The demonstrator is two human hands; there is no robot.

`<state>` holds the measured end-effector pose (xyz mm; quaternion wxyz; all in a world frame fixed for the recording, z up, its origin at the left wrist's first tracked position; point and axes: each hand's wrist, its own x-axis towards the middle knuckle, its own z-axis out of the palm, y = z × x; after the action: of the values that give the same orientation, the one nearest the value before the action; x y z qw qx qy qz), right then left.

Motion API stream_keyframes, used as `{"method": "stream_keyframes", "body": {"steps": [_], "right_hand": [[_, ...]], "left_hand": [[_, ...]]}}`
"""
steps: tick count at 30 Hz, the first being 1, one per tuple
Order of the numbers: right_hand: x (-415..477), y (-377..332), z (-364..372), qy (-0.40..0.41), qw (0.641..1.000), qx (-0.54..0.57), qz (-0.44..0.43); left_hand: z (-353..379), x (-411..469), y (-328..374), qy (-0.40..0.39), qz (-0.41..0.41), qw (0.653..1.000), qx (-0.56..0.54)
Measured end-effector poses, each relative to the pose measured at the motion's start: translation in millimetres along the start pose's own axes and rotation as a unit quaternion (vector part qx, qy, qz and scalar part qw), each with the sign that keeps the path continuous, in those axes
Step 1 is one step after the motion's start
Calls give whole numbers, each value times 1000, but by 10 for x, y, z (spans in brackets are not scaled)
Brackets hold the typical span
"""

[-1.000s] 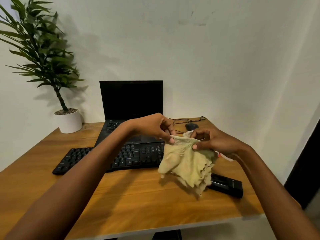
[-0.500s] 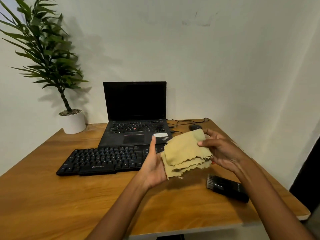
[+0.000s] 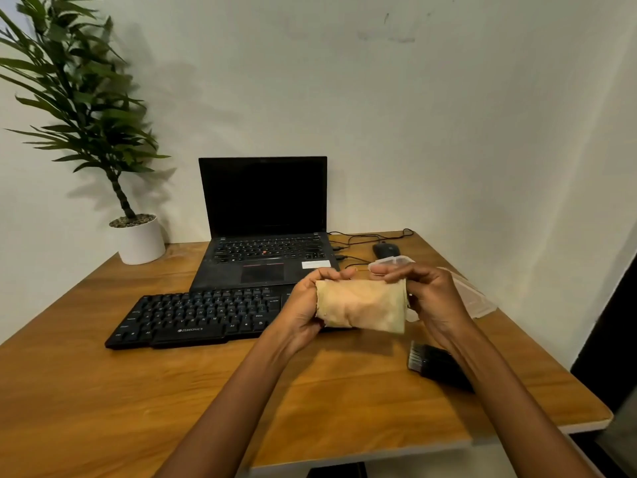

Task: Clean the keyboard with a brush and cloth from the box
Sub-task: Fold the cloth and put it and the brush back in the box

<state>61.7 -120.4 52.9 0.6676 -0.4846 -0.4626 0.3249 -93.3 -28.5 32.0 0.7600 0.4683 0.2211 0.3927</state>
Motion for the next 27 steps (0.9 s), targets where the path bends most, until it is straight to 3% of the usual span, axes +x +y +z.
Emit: {"method": "stream_keyframes", "body": {"steps": [4,9,14,19,22,27], "right_hand": [[19,11,-53,42,999,8,27],[55,93,-94,93,993,2,77],[143,155,-208,143,975,89,147],[119,111,-309,104,932,267,222],[182,71,-362,100,941,219,237],[495,15,-599,153,945,173,234]], "left_hand": [[-57,20,57,-39,-55,997,-39],[-8,129,89,6,-134,991,5],[67,218,147,-1,-212,977,28],[199,337,122,-27,-160,981,105],[309,491,142,-30,-139,987,73],[416,845,214,-14,-118,980,160]]}}
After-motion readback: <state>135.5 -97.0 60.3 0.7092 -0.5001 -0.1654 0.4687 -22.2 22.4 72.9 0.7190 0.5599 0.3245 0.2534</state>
